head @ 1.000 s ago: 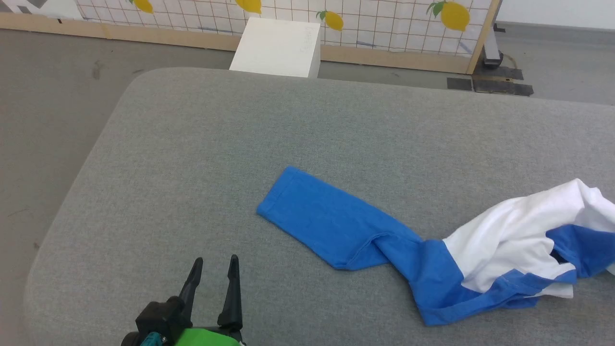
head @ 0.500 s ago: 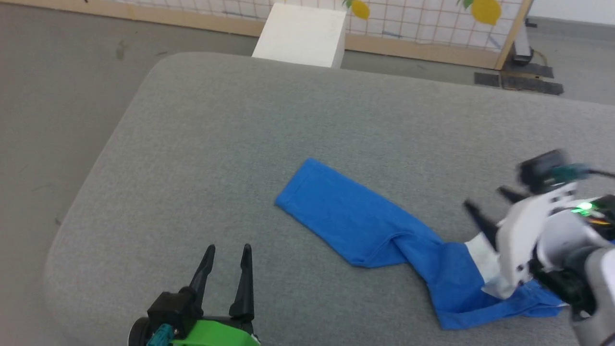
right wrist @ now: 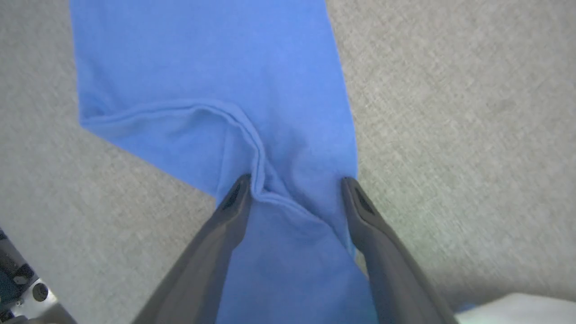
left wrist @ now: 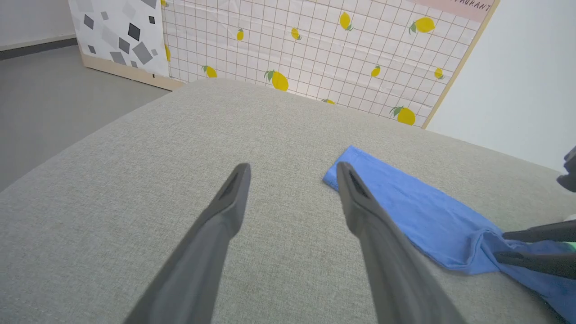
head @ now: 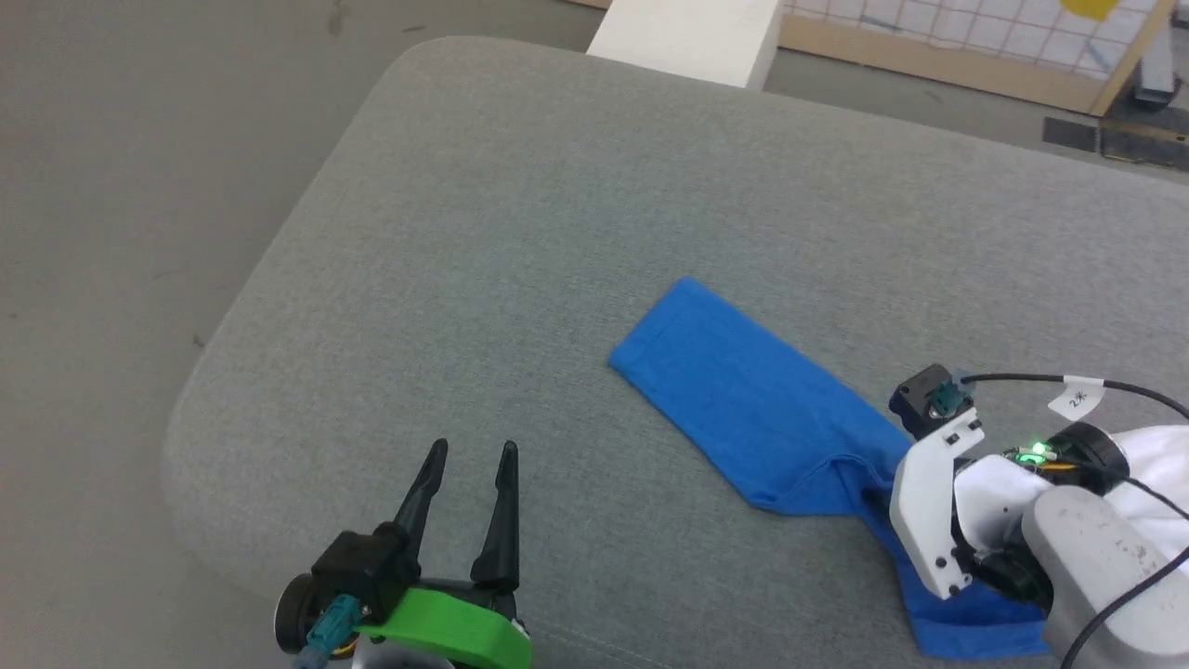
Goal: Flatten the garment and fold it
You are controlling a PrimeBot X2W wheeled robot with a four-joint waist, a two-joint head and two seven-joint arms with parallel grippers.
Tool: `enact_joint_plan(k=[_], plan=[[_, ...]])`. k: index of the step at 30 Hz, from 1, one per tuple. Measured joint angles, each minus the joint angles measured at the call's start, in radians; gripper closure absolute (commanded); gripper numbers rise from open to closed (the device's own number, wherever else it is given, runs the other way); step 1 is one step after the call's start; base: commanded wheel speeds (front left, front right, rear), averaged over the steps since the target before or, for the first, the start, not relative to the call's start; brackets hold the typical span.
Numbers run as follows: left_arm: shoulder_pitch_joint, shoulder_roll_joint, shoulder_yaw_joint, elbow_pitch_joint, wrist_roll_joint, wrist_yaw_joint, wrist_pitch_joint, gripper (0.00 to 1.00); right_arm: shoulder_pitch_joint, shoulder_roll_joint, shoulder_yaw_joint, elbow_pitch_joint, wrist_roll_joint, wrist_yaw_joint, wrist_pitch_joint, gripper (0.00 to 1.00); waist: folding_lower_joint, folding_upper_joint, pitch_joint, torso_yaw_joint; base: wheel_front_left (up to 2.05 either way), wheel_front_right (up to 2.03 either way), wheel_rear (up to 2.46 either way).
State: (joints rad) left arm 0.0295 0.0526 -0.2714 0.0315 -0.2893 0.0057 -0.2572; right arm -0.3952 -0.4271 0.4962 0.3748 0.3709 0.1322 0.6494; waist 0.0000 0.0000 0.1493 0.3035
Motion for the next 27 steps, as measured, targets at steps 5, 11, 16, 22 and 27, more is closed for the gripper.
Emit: enact_joint_plan(k=[5,11,16,22,27], plan=[[-0.006,0.0,-0.004,0.0,0.003,0.004,0.0,0.0,-0.057,0.007,0.006,0.06,-0.002,0.0,-0.066,1.0,0.0,0.0,0.018,0.027,0.0,0.0,0.0],[-0.006,0.0,-0.012,-0.006,0.007,0.009,0.0,0.0,-0.122,0.001,0.004,0.057,0.019,0.0,-0.142,1.0,0.0,0.0,0.005,0.028,0.0,0.0,0.0],[-0.008,0.0,-0.039,-0.01,0.0,0.013,0.0,0.0,-0.28,0.007,-0.008,0.007,0.015,0.0,-0.192,1.0,0.0,0.0,0.002,0.042,0.0,0.0,0.0],[-0.017,0.0,-0.059,-0.01,-0.011,0.021,0.0,0.0,-0.461,0.073,0.019,0.037,-0.05,0.0,-0.235,1.0,0.0,0.0,0.014,0.083,0.0,0.0,0.0],[-0.028,0.0,-0.083,0.0,-0.023,0.021,0.0,0.0,-0.494,0.157,0.059,0.179,-0.092,0.0,-0.294,1.0,0.0,0.0,0.029,0.129,0.0,0.0,0.0]])
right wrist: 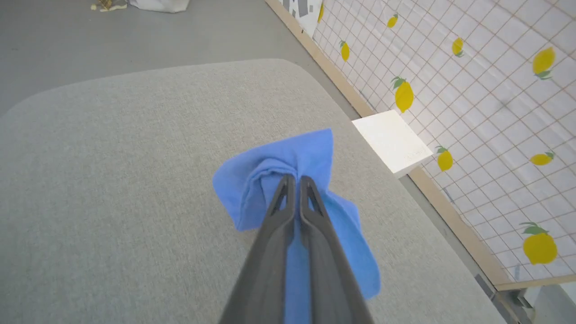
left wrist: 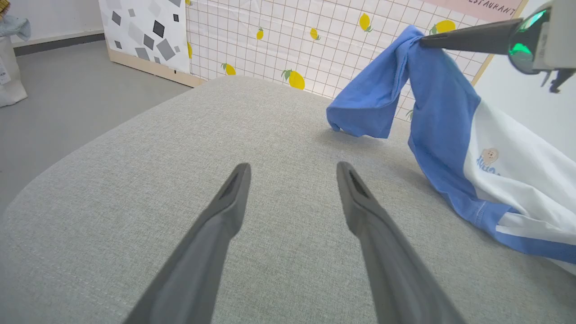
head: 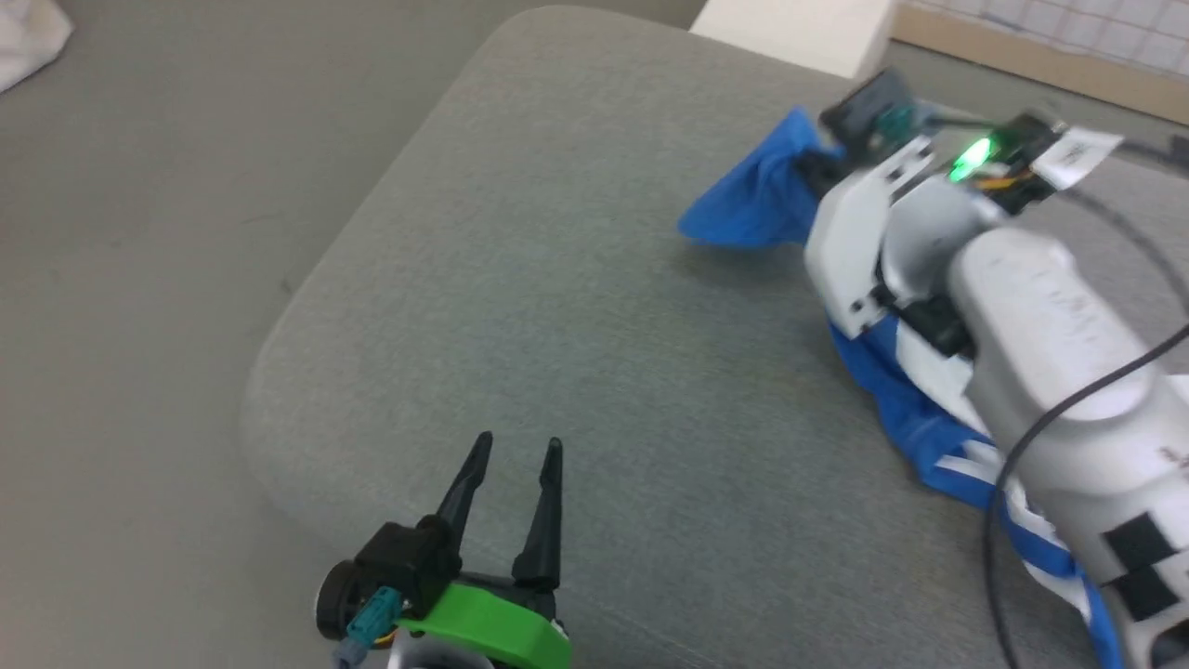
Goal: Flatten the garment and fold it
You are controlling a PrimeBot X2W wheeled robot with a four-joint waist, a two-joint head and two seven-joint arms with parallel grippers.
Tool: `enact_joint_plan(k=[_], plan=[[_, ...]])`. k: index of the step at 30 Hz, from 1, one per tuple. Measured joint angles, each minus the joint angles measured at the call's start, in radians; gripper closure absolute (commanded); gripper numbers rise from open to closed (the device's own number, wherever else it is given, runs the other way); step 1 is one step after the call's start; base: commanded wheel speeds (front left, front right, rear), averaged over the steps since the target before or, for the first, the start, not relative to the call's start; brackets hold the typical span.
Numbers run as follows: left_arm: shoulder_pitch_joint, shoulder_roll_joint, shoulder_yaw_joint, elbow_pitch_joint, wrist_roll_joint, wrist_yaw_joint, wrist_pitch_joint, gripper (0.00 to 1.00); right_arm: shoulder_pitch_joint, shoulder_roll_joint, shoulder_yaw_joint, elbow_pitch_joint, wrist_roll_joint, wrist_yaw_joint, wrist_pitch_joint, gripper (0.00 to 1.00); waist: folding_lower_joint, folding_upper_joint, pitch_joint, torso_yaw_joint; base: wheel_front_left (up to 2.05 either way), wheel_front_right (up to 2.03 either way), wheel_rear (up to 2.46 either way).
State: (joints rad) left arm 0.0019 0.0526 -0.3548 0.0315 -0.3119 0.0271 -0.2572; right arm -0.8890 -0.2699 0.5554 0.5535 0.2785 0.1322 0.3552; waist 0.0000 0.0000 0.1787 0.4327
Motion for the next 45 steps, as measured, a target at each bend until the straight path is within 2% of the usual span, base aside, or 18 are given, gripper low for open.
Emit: enact_joint_plan(k=[2,3,4,9,14,15,17,18,23,24,26,31,36,37,38,39,42,45], plan=[[-0.006,0.0,-0.012,0.002,-0.015,0.0,0.0,0.0,0.004,0.029,0.005,0.065,-0.01,0.0,-0.031,1.0,0.0,0.0,0.006,0.019,0.0,0.0,0.0],[-0.01,0.0,-0.018,0.004,-0.02,0.0,0.0,0.0,0.007,0.04,0.008,0.1,-0.019,0.0,-0.047,0.16,0.0,0.0,0.01,0.03,0.0,0.0,0.0],[-0.014,0.0,-0.023,0.007,-0.024,0.001,0.0,0.0,0.011,0.053,0.016,0.132,-0.026,0.0,-0.059,0.0,0.0,0.0,0.014,0.039,0.0,0.0,0.0],[-0.029,0.0,-0.038,0.016,-0.032,0.009,0.0,0.0,0.018,0.095,0.04,0.231,-0.026,0.0,-0.117,0.0,0.0,0.0,0.028,0.063,0.0,0.0,0.0],[-0.028,0.0,-0.026,0.024,-0.028,0.012,0.0,0.0,0.002,0.093,0.08,0.227,0.034,0.0,-0.176,0.0,0.0001,0.0,0.021,0.043,0.0,0.0,0.0],[-0.019,0.0,0.0,0.026,-0.014,0.012,0.0,0.0,-0.012,0.047,0.095,0.148,0.109,0.0,-0.174,0.0,0.0,0.0,0.003,0.007,0.0,0.0,0.0],[-0.012,0.0,0.011,0.025,-0.013,0.012,0.0,0.0,-0.009,0.002,0.093,0.093,0.15,0.0,-0.14,0.0,0.0,0.0,-0.011,-0.015,0.0,0.0,0.0],[0.004,0.001,0.027,0.021,-0.008,0.012,0.0,0.0,0.033,-0.095,0.076,-0.014,0.212,0.0,-0.041,0.0,-0.0001,0.0,-0.029,-0.051,0.0,0.0,0.0],[0.022,0.001,0.042,0.012,0.005,0.009,0.0,0.0,0.22,-0.255,0.022,-0.235,0.274,0.0,0.169,0.0,0.0,0.0,-0.05,-0.108,0.0,0.0,0.0],[0.022,0.001,0.041,0.007,0.015,0.007,0.0,0.0,0.365,-0.322,-0.029,-0.365,0.3,0.0,0.302,0.0,-0.0001,0.0001,-0.052,-0.13,0.0,0.0,0.0],[0.021,0.001,0.042,0.003,0.015,0.006,0.0,0.0,0.453,-0.35,-0.077,-0.437,0.302,0.0,0.369,0.0,-0.0001,0.0,-0.047,-0.137,0.0,0.0,0.0],[0.018,0.001,0.038,0.006,0.015,-0.001,0.0,0.0,0.633,-0.348,-0.179,-0.543,0.255,0.0,0.464,0.0,-0.0001,0.0,-0.027,-0.132,0.0,0.0,0.0],[0.009,0.001,0.037,0.015,0.014,-0.009,0.0,0.0,0.685,-0.283,-0.223,-0.517,0.142,0.0,0.412,0.0,-0.0001,0.0,-0.017,-0.114,0.0,0.0,0.0],[0.004,0.0,0.037,0.016,0.014,-0.009,0.0,0.0,0.685,-0.273,-0.226,-0.501,0.117,0.0,0.39,0.56,-0.0001,0.0,-0.016,-0.11,0.0,0.0,0.0],[0.002,0.0,0.039,0.017,0.014,-0.009,0.0,0.0,0.685,-0.261,-0.232,-0.486,0.1,0.0,0.366,0.85,-0.0001,0.0,-0.015,-0.108,0.0,0.0,0.0],[0.001,0.0,0.041,0.018,0.014,-0.009,0.0,0.0,0.684,-0.249,-0.237,-0.476,0.089,0.0,0.342,1.0,-0.0001,0.0,-0.015,-0.109,0.0,0.0,0.0],[0.001,0.0,0.05,0.019,0.014,-0.008,0.0,0.0,0.659,-0.211,-0.235,-0.465,0.076,0.0,0.275,1.0,-0.0001,0.0,-0.017,-0.117,0.0,0.0,0.0],[0.001,0.0,0.055,0.017,0.015,-0.008,0.0,0.0,0.611,-0.196,-0.203,-0.508,0.086,0.0,0.239,1.0,-0.0001,0.0,-0.02,-0.133,0.0,0.0,0.0]])
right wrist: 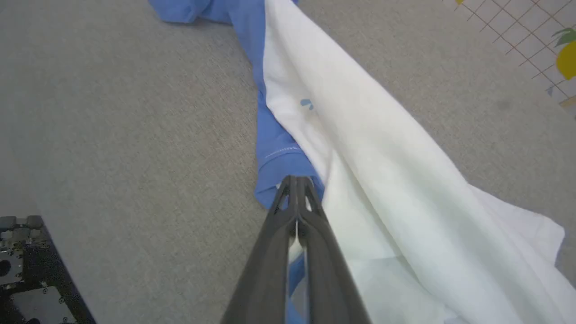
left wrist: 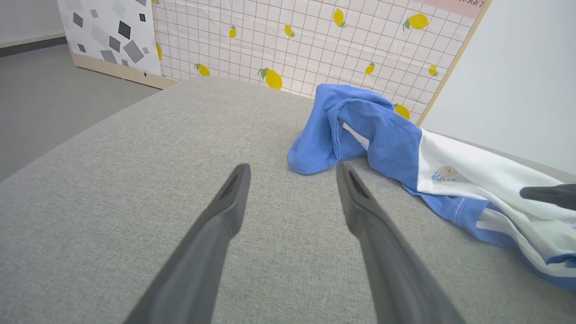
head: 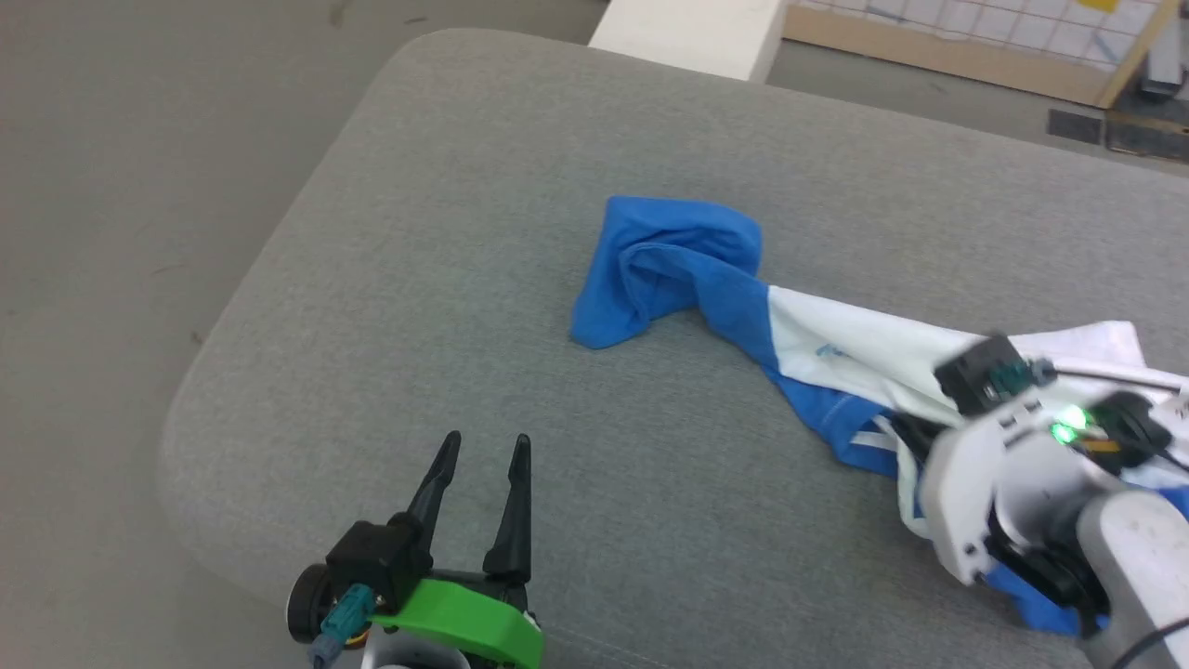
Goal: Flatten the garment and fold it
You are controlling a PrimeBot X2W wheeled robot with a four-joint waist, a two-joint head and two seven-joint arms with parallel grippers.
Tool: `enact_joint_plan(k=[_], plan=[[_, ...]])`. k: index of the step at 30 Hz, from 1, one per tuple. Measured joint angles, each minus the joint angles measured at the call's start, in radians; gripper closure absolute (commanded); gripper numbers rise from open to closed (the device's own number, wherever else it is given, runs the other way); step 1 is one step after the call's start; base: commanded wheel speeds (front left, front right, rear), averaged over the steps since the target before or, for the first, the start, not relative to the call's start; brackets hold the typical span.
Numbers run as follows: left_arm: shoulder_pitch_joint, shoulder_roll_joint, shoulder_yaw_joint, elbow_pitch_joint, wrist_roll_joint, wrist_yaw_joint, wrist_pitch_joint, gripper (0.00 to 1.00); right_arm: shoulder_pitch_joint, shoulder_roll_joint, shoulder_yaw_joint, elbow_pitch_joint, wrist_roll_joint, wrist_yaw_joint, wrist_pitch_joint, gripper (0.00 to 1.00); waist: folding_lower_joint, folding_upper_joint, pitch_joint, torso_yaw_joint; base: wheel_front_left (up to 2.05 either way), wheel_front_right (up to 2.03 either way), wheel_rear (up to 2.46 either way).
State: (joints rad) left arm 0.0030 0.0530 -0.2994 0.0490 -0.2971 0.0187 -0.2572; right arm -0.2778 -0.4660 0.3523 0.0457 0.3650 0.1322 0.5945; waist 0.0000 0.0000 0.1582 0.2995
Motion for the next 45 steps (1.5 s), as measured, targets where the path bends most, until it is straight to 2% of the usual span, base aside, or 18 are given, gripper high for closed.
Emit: enact_joint_plan(k=[3,6,9,12,13,14,15,23,24,28,30,33,36,41,45], plan=[[0.0,0.0,0.003,-0.001,0.0,0.0,0.0,0.0,-0.031,0.012,0.038,-0.071,0.048,0.0,-0.004,1.0,0.0,0.0,-0.004,-0.021,0.0,0.0,0.0],[-0.001,0.0,0.004,0.0,0.002,0.0,0.0,0.0,-0.019,0.015,0.091,-0.143,0.12,0.0,0.043,1.0,0.0,0.0,-0.011,-0.041,0.0,0.0,0.0],[-0.001,0.0,0.001,0.002,0.002,-0.001,0.0,0.0,0.041,0.006,0.127,-0.207,0.181,0.0,0.105,1.0,0.0,0.0,-0.022,-0.054,0.0,0.0,0.0],[0.0,0.0,-0.001,0.007,0.002,-0.002,0.0,0.0,0.116,-0.003,0.129,-0.224,0.188,0.0,0.116,1.0,0.0,0.0,-0.036,-0.063,0.0,0.0,0.0],[0.001,0.0,-0.001,0.008,0.002,-0.002,0.0,0.0,0.14,-0.004,0.126,-0.219,0.173,0.0,0.1,0.84,0.0,0.0,-0.041,-0.065,0.0,0.0,0.0],[0.002,0.0,-0.001,0.01,0.002,-0.005,0.0,0.0,0.159,-0.004,0.121,-0.211,0.151,0.0,0.075,0.31,0.0,0.0,-0.046,-0.066,0.0,0.0,0.0],[0.002,0.0,-0.001,0.01,0.002,-0.006,0.0,0.0,0.174,0.005,0.106,-0.198,0.135,0.0,0.051,0.0,0.0,0.0,-0.049,-0.067,0.0,0.0,0.0],[0.023,0.004,0.01,0.011,0.002,-0.008,0.0,0.0,0.208,0.118,0.018,-0.148,0.013,0.0,-0.138,0.0,0.0,0.0,-0.071,-0.09,0.0,0.0,0.0],[0.035,0.007,0.014,0.007,0.003,-0.008,0.0,0.0,0.208,0.14,-0.027,-0.153,-0.032,0.0,-0.194,0.0,0.0,0.0,-0.079,-0.105,0.0,0.0,0.0],[0.047,0.01,0.014,0.005,0.003,-0.007,0.0,0.0,0.208,0.16,-0.085,-0.165,-0.092,0.0,-0.207,0.0,0.0,0.0,-0.089,-0.132,0.0,0.0,0.0],[0.049,0.012,0.014,0.003,0.003,-0.007,0.0,0.0,0.211,0.146,-0.077,-0.164,-0.098,0.0,-0.158,0.0,0.0,0.0,-0.092,-0.145,0.0,0.0,0.0],[0.05,0.012,0.011,0.002,0.002,-0.007,0.0,0.0,0.216,0.061,-0.007,-0.156,-0.099,0.0,-0.038,0.0,0.0,0.0,-0.092,-0.163,0.0,0.0,0.0],[0.048,0.012,0.006,0.0,0.002,-0.007,0.0,0.0,0.199,-0.003,0.053,-0.152,-0.088,0.0,0.01,0.0,0.0,0.0,-0.078,-0.169,0.0,0.0,0.0],[0.028,0.011,-0.008,0.002,0.001,-0.009,0.0,0.0,0.082,-0.08,0.141,-0.097,-0.085,0.0,0.021,0.0,0.0,0.0,-0.043,-0.161,0.0,0.0,0.0],[0.007,0.008,-0.012,0.007,-0.001,-0.009,0.0,0.0,-0.006,-0.1,0.208,-0.013,-0.084,0.0,0.014,0.0,0.0,0.0,-0.02,-0.134,0.0,0.0,0.0]])
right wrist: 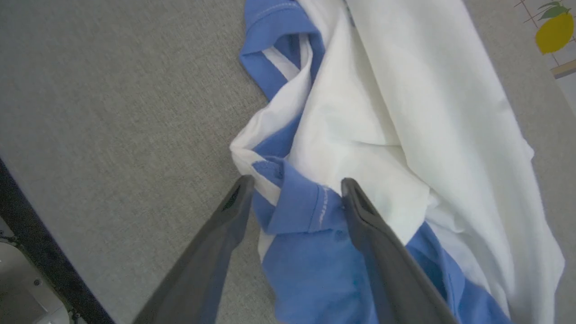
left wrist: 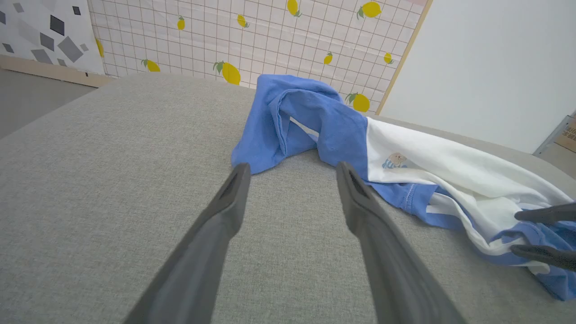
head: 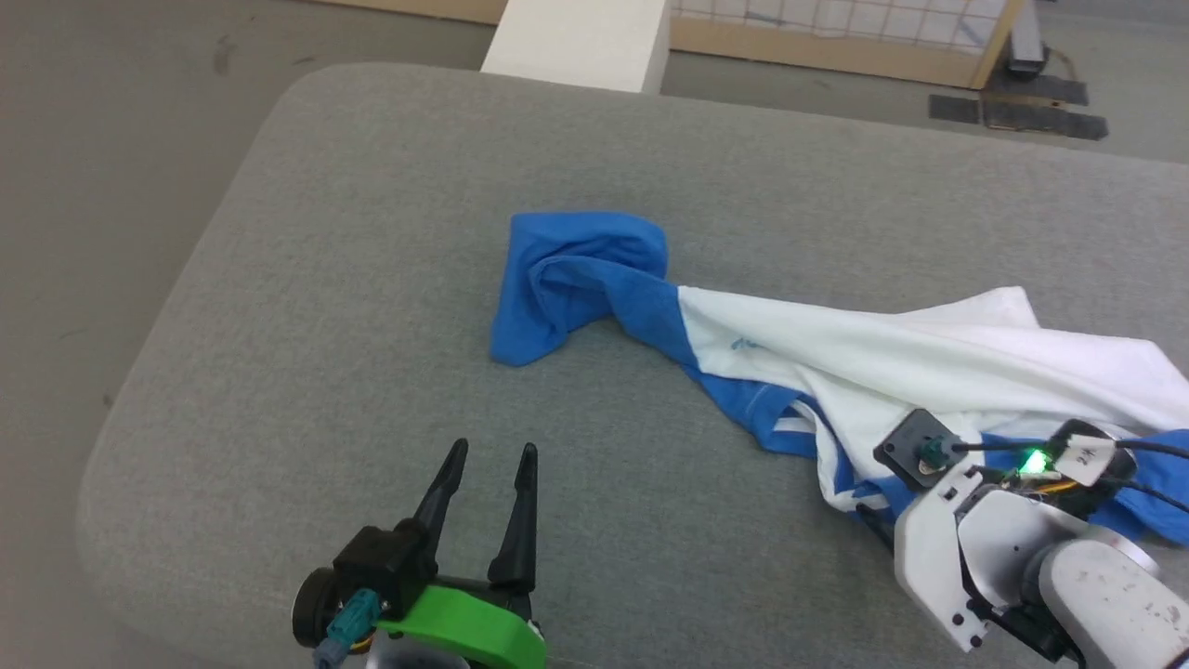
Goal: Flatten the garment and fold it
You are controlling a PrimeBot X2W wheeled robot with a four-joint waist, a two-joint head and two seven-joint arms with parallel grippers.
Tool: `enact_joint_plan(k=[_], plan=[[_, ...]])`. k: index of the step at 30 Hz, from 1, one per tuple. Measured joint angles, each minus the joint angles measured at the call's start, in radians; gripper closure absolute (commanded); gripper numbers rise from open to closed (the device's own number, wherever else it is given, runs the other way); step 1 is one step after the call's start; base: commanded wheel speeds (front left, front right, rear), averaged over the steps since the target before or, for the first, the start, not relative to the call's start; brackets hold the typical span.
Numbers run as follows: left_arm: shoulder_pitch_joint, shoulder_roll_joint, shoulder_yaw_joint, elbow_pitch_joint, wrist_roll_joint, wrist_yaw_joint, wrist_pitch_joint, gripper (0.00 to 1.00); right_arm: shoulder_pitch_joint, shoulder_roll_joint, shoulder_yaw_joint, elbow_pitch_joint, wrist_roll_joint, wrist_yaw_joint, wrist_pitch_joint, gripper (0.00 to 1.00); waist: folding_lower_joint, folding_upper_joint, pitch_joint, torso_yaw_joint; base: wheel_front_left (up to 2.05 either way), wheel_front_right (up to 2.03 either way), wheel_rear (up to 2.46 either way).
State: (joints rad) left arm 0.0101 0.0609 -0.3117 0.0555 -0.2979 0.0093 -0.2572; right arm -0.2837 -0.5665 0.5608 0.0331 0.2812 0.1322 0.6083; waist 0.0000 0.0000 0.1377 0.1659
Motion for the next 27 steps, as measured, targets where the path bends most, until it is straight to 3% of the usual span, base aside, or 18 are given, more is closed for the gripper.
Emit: enact_joint_plan(k=[2,4,5,10,15,17,21,26,27], plan=[[-0.005,-0.001,0.0,0.002,0.0,0.0,0.0,0.0,-0.026,-0.002,0.038,0.049,0.009,0.0,0.008,0.0,0.0,0.0,0.009,0.018,0.0,0.0,0.0],[-0.008,-0.001,0.0,0.002,-0.002,0.0,0.0,0.0,-0.043,-0.011,0.081,0.082,0.02,0.0,0.02,0.87,0.0,0.0,0.017,0.033,0.0,0.0,0.0],[-0.01,-0.002,-0.001,0.002,-0.002,0.0,0.0,0.0,-0.05,-0.012,0.09,0.096,0.03,0.0,0.02,1.0,0.0,0.0,0.021,0.042,0.0,0.0,0.0],[-0.011,-0.003,0.008,0.001,-0.002,0.002,0.0,0.0,-0.092,-0.012,0.098,0.098,0.067,0.0,-0.011,1.0,0.0,0.0,0.034,0.068,0.0,0.0,0.0],[-0.01,-0.004,0.019,0.0,-0.002,0.005,0.0,0.0,-0.117,0.015,0.064,-0.022,0.135,0.0,-0.05,1.0,0.0,0.0,0.028,0.056,0.0,0.0,0.0],[-0.009,-0.004,0.02,0.0,-0.002,0.006,0.0,0.0,-0.113,0.024,0.094,-0.086,0.176,0.0,-0.032,1.0,0.0,0.0,0.023,0.044,0.0,0.0,0.0],[-0.009,-0.005,0.015,0.002,-0.002,0.004,0.0,0.0,-0.034,0.019,0.156,-0.183,0.263,0.0,0.036,1.0,0.0,0.0,0.013,0.014,0.0,0.0,0.0],[-0.01,-0.006,0.008,0.004,-0.002,0.0,0.0,0.0,0.052,-0.004,0.173,-0.158,0.264,0.0,0.037,1.0,0.0,0.0,0.01,-0.017,0.0,0.0,0.0],[-0.01,-0.007,0.009,0.006,-0.002,-0.001,0.0,0.0,0.061,-0.002,0.165,-0.138,0.256,0.0,0.021,0.67,0.0,0.0001,0.011,-0.023,0.0,0.0,0.0]])
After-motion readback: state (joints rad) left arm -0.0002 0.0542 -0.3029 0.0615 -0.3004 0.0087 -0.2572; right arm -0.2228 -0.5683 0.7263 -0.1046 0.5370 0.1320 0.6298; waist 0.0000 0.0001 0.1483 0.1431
